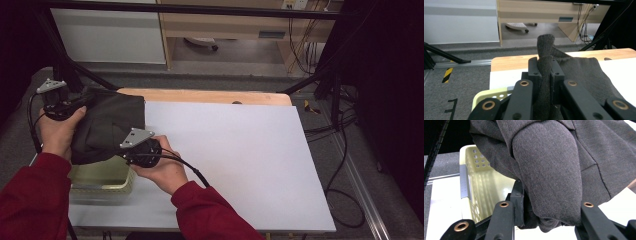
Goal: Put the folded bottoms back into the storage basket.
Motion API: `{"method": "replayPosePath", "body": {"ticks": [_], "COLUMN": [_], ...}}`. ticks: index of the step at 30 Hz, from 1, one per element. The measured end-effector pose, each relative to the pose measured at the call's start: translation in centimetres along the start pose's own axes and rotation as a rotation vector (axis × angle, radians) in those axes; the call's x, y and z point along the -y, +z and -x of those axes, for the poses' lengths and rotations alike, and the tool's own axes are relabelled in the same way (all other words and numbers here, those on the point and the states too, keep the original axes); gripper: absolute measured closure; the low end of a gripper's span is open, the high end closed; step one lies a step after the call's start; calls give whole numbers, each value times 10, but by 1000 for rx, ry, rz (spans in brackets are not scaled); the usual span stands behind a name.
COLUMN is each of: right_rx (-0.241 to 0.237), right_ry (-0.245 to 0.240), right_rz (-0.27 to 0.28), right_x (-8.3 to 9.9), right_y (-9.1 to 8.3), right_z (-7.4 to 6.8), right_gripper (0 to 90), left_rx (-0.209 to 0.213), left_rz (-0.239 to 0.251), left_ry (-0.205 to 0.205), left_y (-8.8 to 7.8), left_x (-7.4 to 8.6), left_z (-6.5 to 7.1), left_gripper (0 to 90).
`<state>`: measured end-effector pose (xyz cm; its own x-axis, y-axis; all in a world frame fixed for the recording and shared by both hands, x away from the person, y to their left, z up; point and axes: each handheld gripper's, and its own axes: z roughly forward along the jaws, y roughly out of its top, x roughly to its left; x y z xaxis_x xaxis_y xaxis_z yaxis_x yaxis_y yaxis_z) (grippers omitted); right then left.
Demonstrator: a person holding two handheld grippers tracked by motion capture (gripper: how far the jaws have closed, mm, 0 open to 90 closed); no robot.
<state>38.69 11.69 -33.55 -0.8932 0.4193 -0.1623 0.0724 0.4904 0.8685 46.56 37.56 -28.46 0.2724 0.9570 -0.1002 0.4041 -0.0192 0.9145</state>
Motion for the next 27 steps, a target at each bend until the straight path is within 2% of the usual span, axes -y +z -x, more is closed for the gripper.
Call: {"method": "replayPosePath", "body": {"ticks": [27], "right_rx": [-18], "right_ry": [8], "right_rz": [-4], "right_x": [1], "right_y": [14], "right_z": [-7], "right_gripper": [631], "left_rx": [-8], "left_rz": [-28], "left_ry": [5], "left_y": [0], "left_x": [8], "left_z": [-12], "left_gripper": [829]}}
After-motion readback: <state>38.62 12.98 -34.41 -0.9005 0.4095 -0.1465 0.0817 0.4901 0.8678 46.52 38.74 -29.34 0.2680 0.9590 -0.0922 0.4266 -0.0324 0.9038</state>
